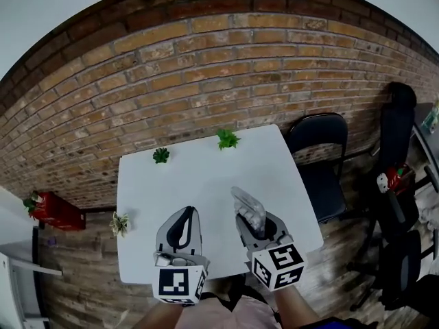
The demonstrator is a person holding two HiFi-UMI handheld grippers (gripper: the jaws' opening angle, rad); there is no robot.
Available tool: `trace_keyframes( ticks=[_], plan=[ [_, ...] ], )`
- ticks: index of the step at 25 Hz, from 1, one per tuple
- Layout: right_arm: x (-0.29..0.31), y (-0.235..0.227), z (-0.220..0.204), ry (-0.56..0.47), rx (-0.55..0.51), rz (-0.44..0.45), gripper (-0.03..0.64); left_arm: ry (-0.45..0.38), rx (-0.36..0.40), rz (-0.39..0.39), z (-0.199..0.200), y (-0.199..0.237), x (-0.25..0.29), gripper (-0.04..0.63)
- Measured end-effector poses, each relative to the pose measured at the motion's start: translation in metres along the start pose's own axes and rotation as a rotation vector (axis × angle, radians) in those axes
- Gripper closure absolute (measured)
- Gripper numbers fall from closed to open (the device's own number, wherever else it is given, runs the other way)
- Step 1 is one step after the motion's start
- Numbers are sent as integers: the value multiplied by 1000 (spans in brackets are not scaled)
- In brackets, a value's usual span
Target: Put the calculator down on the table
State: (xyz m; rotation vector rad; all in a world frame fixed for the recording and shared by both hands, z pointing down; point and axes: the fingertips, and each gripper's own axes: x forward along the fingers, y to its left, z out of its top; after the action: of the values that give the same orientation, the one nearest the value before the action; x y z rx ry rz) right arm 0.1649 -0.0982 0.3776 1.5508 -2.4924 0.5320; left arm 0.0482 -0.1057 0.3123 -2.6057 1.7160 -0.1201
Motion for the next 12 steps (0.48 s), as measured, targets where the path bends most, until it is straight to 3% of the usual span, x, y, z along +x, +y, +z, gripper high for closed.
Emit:
trace_keyframes(
  ticks=[6, 12],
  plan=[
    [31, -14, 31, -11, -44, 64, 482, -33, 14, 102, 16, 21, 18, 572],
    [59, 0, 45, -6, -82, 101, 482, -60, -7, 169, 19, 56, 20, 572]
  ],
)
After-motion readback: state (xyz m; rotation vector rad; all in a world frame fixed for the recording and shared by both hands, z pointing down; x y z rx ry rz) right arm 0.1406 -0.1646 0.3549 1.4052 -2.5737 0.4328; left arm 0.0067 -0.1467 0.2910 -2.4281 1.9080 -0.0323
